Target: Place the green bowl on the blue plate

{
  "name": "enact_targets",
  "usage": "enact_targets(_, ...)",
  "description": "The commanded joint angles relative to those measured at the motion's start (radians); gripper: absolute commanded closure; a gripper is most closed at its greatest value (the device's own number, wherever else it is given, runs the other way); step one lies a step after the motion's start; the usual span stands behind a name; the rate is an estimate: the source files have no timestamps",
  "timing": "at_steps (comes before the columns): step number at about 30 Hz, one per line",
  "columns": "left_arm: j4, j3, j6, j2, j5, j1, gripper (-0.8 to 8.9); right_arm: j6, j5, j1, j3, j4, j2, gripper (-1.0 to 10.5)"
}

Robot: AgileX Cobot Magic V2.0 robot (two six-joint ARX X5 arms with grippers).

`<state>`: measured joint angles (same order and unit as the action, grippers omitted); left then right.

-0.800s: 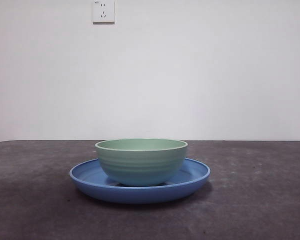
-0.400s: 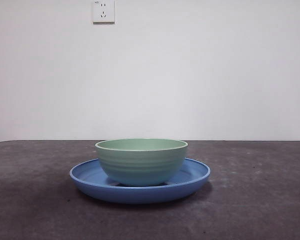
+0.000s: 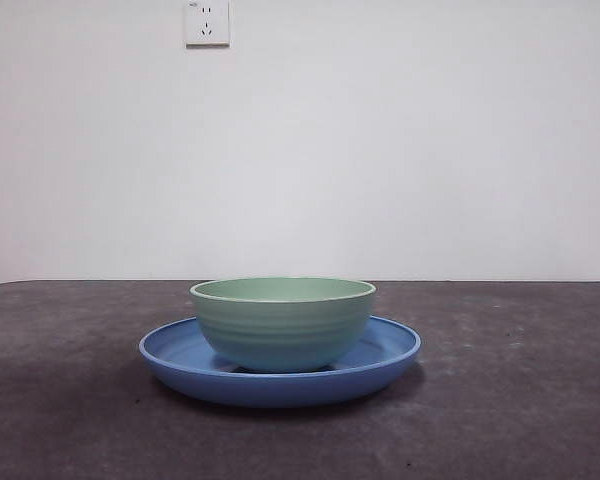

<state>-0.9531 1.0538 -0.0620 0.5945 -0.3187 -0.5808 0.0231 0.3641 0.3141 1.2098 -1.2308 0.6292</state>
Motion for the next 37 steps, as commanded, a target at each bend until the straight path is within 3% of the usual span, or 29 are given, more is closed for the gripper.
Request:
enact_targets(1, 0.007, 0.013, 0.0, 0.005, -0.004, -0.006, 7.94, 0.008, 0.002, 0.006, 0.013, 0.014, 0.003, 9.2)
enact_targets(8, 0.004, 0.01, 0.0, -0.014, -0.006, 0.076, 7.94, 0.008, 0.002, 0.006, 0.013, 0.025, 0.003, 9.2)
enact_targets(14, 0.025, -0.089, 0.025, -0.089, 0.002, 0.321, 7.94, 0.008, 0.002, 0.006, 0.013, 0.025, 0.003, 9.2)
enact_targets(20, 0.367, -0.42, 0.043, -0.227, 0.032, 0.517, 7.94, 0.009, 0.001, 0.006, 0.013, 0.025, 0.003, 9.2)
enact_targets(25, 0.664, -0.682, 0.038, -0.348, 0.134, 0.563, 7.94, 0.008, 0.002, 0.006, 0.013, 0.025, 0.003, 9.2)
enact_targets(28, 0.763, -0.801, 0.027, -0.404, 0.23, 0.563, 7.94, 0.008, 0.002, 0.006, 0.013, 0.025, 0.003, 9.2)
enact_targets(31, 0.794, -0.883, 0.01, -0.45, 0.301, 0.563, 7.94, 0.008, 0.002, 0.006, 0.013, 0.025, 0.003, 9.2)
enact_targets(37, 0.79, -0.965, 0.007, -0.515, 0.322, 0.563, 7.94, 0.008, 0.002, 0.006, 0.013, 0.025, 0.003, 9.2)
